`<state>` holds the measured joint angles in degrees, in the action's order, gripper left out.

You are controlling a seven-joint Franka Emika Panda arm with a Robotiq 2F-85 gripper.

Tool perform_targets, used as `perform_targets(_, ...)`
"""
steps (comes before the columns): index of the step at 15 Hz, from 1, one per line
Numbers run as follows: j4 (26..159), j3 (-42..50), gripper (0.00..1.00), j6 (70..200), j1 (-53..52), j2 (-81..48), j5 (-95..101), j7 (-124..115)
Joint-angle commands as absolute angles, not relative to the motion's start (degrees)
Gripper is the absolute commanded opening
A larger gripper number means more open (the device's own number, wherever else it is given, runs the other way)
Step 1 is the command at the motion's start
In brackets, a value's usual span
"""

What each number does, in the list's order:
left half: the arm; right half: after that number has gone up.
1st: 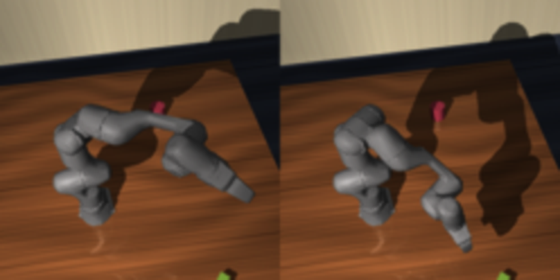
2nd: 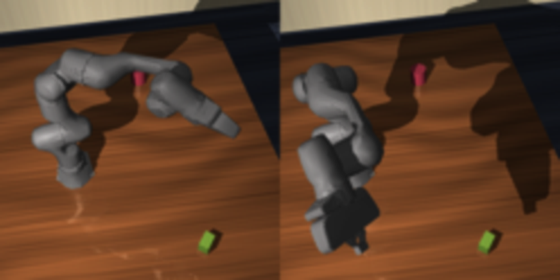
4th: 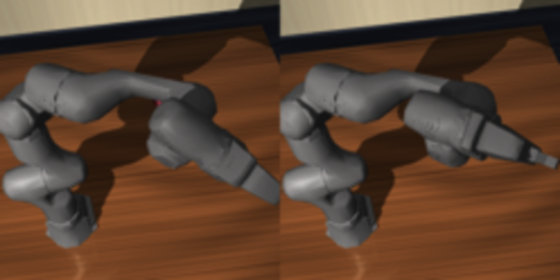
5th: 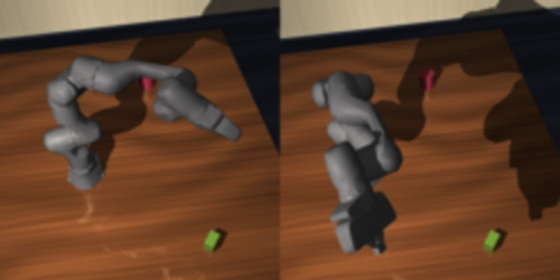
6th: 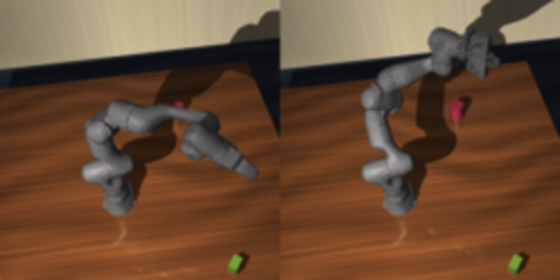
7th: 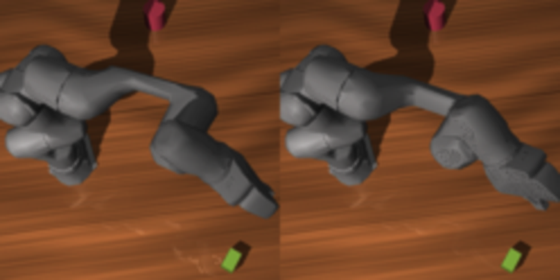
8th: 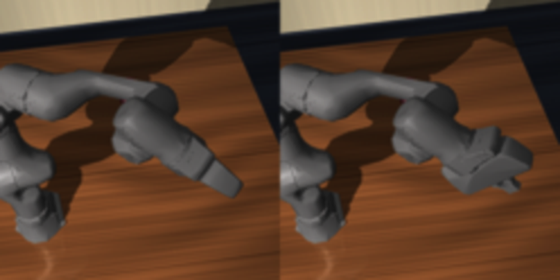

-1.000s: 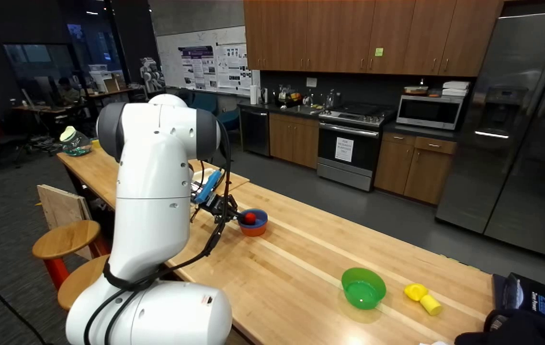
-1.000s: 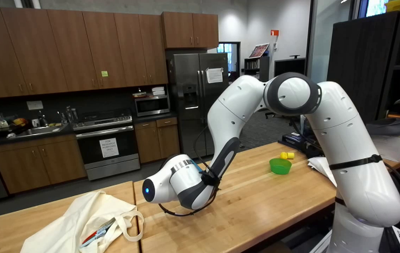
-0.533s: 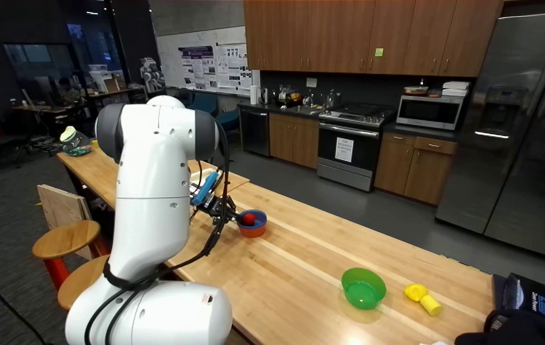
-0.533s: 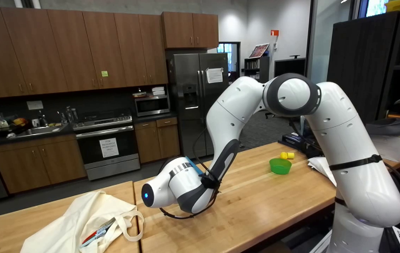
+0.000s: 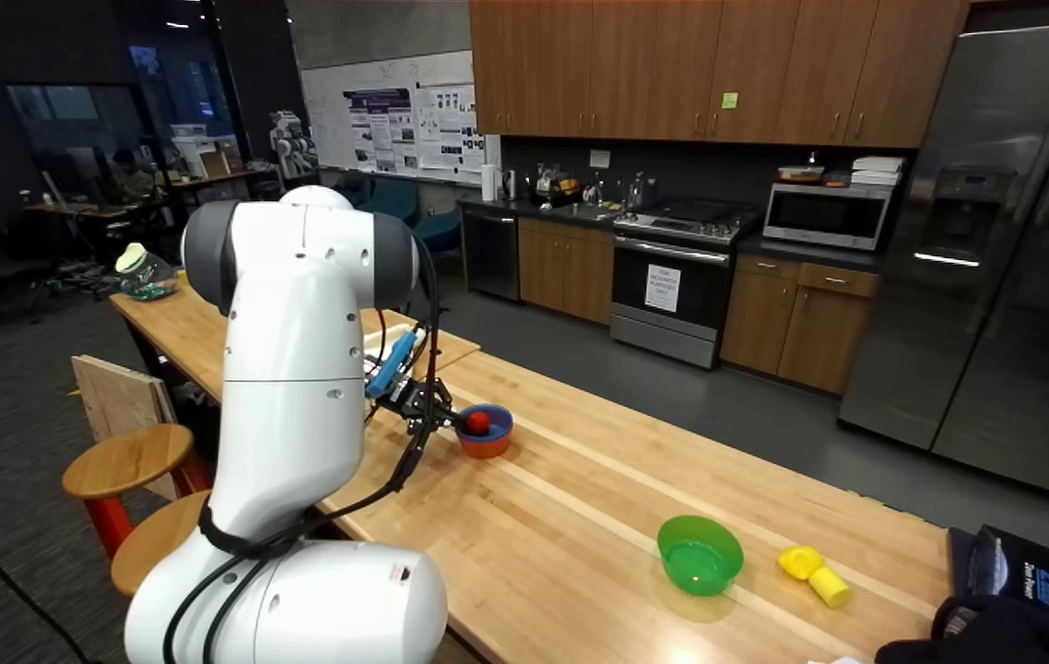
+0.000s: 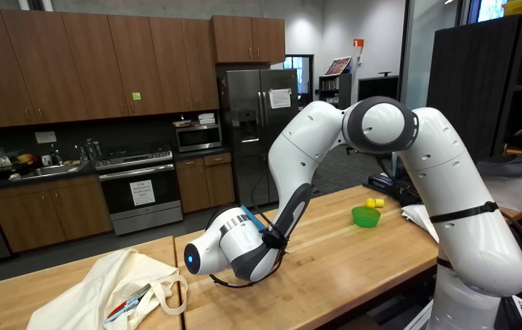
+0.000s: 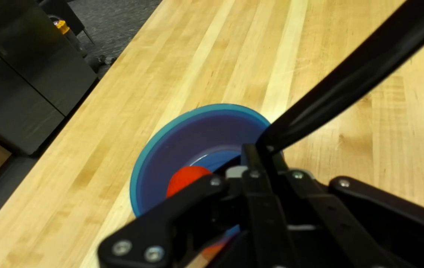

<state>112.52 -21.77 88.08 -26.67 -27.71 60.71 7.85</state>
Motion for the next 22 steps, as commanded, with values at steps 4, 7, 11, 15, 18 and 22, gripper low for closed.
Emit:
perform_targets(4, 113.1, -21.7, 0.02, 87.2, -27.2, -28.3, 60.7, 6.3)
perform_targets(7, 113.2, -21.7, 0.02, 86.1, -27.5, -28.2, 60.7, 5.2)
perform_targets(11, 113.4, -21.7, 0.02, 85.3, -27.7, -28.1, 60.8, 3.9)
perform_targets(15, 113.6, -21.9, 0.02, 84.6, -28.0, -27.7, 60.7, 2.7)
perform_targets(18, 113.9, -21.9, 0.02, 84.2, -28.1, -27.5, 60.7, 2.0)
perform_targets(22, 114.4, -22.2, 0.02, 83.7, -28.2, -26.9, 60.5, 0.9)
